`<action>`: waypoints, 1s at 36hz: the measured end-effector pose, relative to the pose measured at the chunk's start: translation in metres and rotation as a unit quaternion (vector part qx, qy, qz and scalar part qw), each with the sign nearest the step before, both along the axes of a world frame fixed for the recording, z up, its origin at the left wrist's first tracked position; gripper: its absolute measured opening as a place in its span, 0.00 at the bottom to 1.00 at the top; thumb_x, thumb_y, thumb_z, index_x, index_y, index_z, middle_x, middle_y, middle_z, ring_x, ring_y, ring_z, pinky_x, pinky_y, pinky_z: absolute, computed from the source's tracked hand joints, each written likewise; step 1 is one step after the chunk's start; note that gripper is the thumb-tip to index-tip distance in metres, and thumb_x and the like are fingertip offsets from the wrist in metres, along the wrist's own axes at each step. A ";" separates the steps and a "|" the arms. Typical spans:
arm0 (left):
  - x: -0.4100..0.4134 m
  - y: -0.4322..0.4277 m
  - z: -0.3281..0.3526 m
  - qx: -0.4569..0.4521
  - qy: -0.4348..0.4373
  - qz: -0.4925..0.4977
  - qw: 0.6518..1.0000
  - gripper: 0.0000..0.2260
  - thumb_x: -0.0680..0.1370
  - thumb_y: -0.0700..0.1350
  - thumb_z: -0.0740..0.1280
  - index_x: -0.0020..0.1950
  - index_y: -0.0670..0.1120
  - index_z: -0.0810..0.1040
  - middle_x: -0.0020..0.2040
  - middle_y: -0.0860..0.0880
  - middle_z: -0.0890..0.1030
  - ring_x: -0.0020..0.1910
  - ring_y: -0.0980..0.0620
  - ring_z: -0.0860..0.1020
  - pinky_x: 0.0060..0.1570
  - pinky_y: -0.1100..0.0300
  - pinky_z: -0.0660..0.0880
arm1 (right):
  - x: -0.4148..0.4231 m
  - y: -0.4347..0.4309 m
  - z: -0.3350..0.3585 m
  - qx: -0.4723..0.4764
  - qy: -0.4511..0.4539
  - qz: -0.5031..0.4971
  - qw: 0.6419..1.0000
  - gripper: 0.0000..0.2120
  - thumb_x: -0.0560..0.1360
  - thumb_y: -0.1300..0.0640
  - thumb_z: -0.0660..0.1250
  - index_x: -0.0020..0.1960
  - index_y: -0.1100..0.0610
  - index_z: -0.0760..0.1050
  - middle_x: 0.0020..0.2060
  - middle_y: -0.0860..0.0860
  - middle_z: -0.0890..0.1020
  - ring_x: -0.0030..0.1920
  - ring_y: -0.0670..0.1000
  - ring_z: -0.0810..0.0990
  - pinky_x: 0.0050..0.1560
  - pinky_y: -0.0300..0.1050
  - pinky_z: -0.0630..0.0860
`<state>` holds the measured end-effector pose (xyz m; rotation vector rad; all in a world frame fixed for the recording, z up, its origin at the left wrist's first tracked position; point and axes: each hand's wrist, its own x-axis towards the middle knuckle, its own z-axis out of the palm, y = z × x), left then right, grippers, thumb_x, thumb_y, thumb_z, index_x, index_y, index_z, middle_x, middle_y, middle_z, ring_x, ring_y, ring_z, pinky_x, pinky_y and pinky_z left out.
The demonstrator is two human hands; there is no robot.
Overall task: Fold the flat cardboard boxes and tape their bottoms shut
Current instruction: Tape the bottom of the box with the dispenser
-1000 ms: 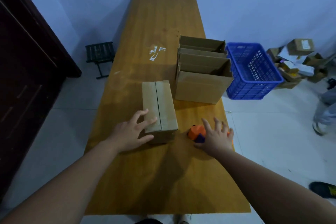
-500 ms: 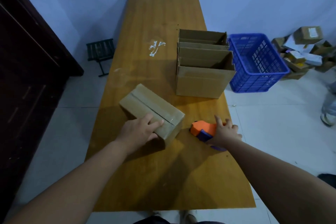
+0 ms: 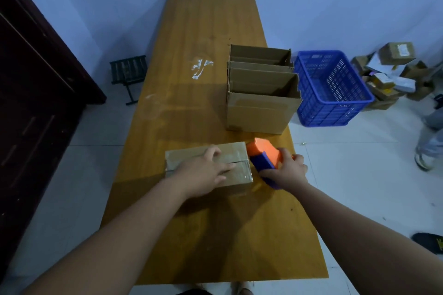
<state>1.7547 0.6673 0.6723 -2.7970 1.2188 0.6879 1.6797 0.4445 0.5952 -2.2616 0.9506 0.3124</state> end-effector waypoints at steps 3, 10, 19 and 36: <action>0.014 0.009 0.000 0.066 0.011 -0.039 0.997 0.21 0.81 0.59 0.53 0.71 0.73 0.48 0.77 0.48 0.40 0.62 0.44 0.72 0.47 0.55 0.77 | 0.005 0.001 0.009 0.043 -0.044 -0.030 0.998 0.42 0.64 0.42 0.76 0.71 0.44 0.57 0.66 0.55 0.63 0.65 0.59 0.65 0.57 0.57 0.76; 0.015 -0.001 -0.001 0.119 -0.011 0.012 0.993 0.25 0.78 0.65 0.51 0.71 0.73 0.40 0.74 0.39 0.52 0.57 0.41 0.74 0.46 0.50 0.77 | 0.010 0.009 0.047 0.056 -0.172 -0.006 0.983 0.40 0.66 0.45 0.76 0.71 0.46 0.58 0.65 0.53 0.63 0.63 0.56 0.67 0.59 0.56 0.75; 0.010 0.002 -0.031 -0.014 0.101 0.130 0.986 0.26 0.77 0.67 0.51 0.74 0.62 0.56 0.64 0.41 0.71 0.61 0.41 0.73 0.54 0.53 0.69 | 0.009 0.035 0.108 0.467 -0.104 0.176 0.860 0.36 0.61 0.50 0.75 0.67 0.50 0.67 0.58 0.57 0.78 0.56 0.59 0.79 0.52 0.51 0.77; -0.005 0.029 -0.025 -0.482 0.382 0.501 0.609 0.33 0.77 0.67 0.45 0.40 0.45 0.80 0.29 0.54 0.77 0.20 0.58 0.58 0.22 0.65 0.53 | 0.010 0.060 0.101 0.498 0.024 0.264 0.826 0.29 0.63 0.49 0.71 0.63 0.45 0.68 0.53 0.47 0.80 0.53 0.48 0.81 0.50 0.43 0.77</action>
